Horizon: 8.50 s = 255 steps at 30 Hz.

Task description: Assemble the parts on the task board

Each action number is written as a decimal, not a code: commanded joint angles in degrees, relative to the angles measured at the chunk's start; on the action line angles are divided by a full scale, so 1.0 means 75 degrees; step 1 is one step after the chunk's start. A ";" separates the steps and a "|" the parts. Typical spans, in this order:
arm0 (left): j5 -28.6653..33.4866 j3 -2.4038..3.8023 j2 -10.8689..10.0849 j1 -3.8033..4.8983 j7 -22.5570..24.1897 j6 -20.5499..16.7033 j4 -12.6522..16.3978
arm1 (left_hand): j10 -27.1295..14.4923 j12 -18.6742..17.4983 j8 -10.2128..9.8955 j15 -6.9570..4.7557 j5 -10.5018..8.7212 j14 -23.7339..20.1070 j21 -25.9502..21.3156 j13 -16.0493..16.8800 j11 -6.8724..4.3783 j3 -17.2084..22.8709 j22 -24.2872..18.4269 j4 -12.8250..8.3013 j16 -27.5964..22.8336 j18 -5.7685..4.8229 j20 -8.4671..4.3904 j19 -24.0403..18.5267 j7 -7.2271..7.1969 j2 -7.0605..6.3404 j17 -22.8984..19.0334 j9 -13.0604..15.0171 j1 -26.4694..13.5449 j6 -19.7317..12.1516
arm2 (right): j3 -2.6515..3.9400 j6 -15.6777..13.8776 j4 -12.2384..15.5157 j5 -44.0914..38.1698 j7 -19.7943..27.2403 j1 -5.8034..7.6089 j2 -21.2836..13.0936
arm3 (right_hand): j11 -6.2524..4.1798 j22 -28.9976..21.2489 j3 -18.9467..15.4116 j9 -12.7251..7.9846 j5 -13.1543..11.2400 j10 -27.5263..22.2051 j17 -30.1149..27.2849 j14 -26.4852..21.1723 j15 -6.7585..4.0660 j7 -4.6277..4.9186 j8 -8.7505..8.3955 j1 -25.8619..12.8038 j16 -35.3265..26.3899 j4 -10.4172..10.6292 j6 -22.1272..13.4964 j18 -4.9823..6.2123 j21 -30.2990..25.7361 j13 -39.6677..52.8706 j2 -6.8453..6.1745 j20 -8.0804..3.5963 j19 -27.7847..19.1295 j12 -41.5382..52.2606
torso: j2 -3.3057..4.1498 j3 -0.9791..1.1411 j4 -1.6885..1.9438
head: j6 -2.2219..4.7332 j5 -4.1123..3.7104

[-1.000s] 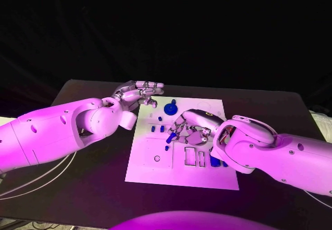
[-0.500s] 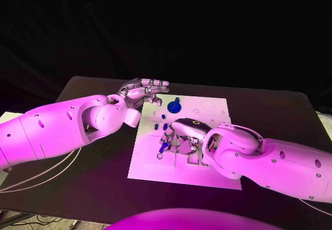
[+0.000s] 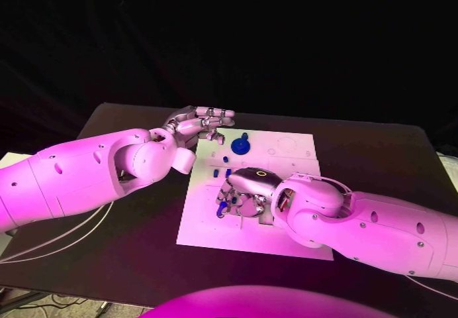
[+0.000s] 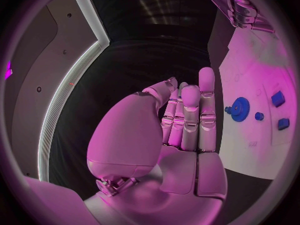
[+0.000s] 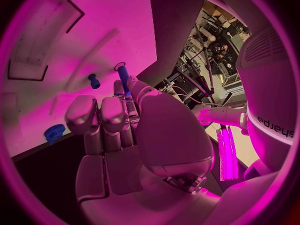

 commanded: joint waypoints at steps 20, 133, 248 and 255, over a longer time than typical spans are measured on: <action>-0.0007 0.0004 0.0010 0.0001 0.0008 0.0141 -0.0001 | -0.0070 0.0038 -0.0019 0.0014 0.0048 -0.0052 -0.0045 0.0005 0.0000 -0.0029 -0.0008 -0.0007 0.0014 0.0143 0.0043 -0.0016 0.0027 0.0066 -0.0011 -0.0007 -0.0009 -0.0067 | -0.0004 0.0414 0.0056 -0.1139 -0.0685 -0.0063 0.0047 | 0.0015 -0.0021 0.0006 0.0013 0.0009 0.0013 -0.0048 0.0168 0.0019 0.0011 0.0038 -0.0106 -0.0039 0.0019 0.0004 -0.0043 0.0006 0.0016 -0.0008 0.0031 -0.0058 -0.0040 | -0.0007 -0.0002 -0.0001 | -0.0126 0.0068; -0.0007 -0.0104 -0.0030 -0.0007 -0.0220 0.0475 -0.0144 | -0.0284 0.0160 0.0008 0.0052 0.0058 -0.0175 -0.0064 0.0004 0.0050 -0.0031 -0.0009 -0.0119 -0.0011 0.0148 0.0078 -0.0054 0.0071 0.0053 -0.0143 -0.0001 0.0066 -0.0232 | -0.0072 -0.0733 0.1388 0.1169 -0.3221 -0.0450 -0.2946 | -0.0352 0.2103 -0.3637 0.0322 0.1746 0.1036 0.2481 0.0451 -0.0240 -0.0249 0.1239 -0.0962 0.2322 0.1315 -0.0560 -0.0396 0.1339 0.8048 0.0671 -0.0166 0.0664 0.7528 | -0.0107 0.0051 -0.0243 | 0.0101 -0.0788; 0.0069 -0.0107 -0.0076 -0.0017 -0.0172 0.0399 -0.0160 | -0.0401 0.0264 0.0050 0.0089 0.0047 -0.0199 -0.0066 0.0005 0.0084 -0.0078 0.0000 -0.0065 0.0043 0.0142 0.0112 -0.0080 0.0104 0.0062 -0.0147 0.0004 -0.0073 -0.0316 | -0.0005 -0.1610 0.1551 0.1075 -0.2653 -0.0606 -0.2265 | -0.0541 0.1940 -0.4146 0.1889 0.0675 0.1100 0.2422 0.0438 -0.0402 -0.0466 0.2076 -0.0811 0.2179 0.0074 -0.0641 -0.0365 0.1199 0.8175 0.0615 -0.0327 0.0584 0.6791 | -0.0101 0.0055 -0.0234 | -0.0112 -0.0651; 0.0069 -0.0107 -0.0079 -0.0021 -0.0178 0.0399 -0.0169 | -0.0401 0.0264 0.0050 0.0089 0.0047 -0.0199 -0.0066 0.0005 0.0084 -0.0078 0.0000 -0.0065 0.0043 0.0142 0.0112 -0.0080 0.0104 0.0062 -0.0147 0.0004 -0.0073 -0.0316 | -0.0003 -0.1807 0.1595 0.0994 -0.2420 -0.0608 -0.2311 | -0.0542 0.1948 -0.4184 0.1898 0.0730 0.1101 0.2430 0.0439 -0.0403 -0.0467 0.2075 -0.0820 0.2184 0.0067 -0.0644 -0.0366 0.1203 0.8177 0.0583 -0.0328 0.0587 0.6785 | -0.0100 0.0058 -0.0249 | -0.0120 -0.0626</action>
